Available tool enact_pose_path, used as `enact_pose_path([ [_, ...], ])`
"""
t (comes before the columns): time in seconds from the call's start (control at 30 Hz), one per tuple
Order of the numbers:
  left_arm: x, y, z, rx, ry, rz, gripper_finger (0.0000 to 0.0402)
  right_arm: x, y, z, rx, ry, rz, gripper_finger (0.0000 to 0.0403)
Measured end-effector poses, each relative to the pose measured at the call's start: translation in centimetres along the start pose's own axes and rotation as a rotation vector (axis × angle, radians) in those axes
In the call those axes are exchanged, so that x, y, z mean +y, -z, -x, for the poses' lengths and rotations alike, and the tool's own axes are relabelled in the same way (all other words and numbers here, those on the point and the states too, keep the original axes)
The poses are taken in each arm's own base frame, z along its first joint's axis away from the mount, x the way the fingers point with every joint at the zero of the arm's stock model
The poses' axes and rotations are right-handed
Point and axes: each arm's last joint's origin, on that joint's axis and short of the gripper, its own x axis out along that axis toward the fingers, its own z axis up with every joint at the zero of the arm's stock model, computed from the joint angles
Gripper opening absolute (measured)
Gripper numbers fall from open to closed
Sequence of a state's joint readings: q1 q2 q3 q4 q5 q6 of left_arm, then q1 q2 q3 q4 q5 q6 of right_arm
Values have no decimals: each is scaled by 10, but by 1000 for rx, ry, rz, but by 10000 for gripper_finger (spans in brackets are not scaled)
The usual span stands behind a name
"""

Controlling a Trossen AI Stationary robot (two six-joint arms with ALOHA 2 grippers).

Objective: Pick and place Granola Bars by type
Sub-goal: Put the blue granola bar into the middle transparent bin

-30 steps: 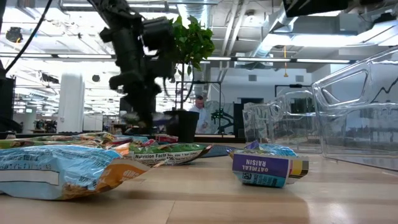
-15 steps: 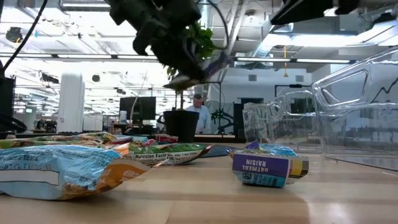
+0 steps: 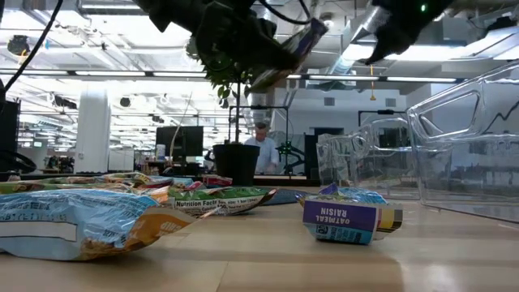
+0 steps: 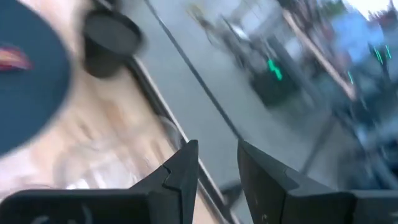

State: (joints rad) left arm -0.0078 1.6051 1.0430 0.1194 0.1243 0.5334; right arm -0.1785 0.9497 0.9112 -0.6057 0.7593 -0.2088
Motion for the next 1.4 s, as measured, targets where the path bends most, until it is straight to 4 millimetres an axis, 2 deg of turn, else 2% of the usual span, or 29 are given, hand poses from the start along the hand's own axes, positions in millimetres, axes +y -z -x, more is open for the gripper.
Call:
enact_pose_path([
  [0.13,-2,3,-7,-31,9,-7,37,-16,15,-13,145,78,-104,107],
  [0.27,-3,9,-27,-114,13,-21,37,-26,27,-24,261,101,-156,107],
  [0.4,0,14,-52,-150,-10,-32,37,-32,34,-30,315,64,-192,107],
  [0.63,11,4,-85,-186,-26,-37,38,-37,37,-33,328,58,-223,107],
  [0.73,22,0,-96,-204,-56,-35,38,-40,38,-34,335,67,-233,107],
  [0.93,47,6,-123,-204,-105,5,38,-42,39,-35,342,75,-250,107],
  [1.17,70,16,-141,-182,-172,35,38,-42,39,-35,341,73,-249,107],
  [1.4,83,25,-144,-130,-184,76,49,-42,39,-35,341,73,-248,107],
])
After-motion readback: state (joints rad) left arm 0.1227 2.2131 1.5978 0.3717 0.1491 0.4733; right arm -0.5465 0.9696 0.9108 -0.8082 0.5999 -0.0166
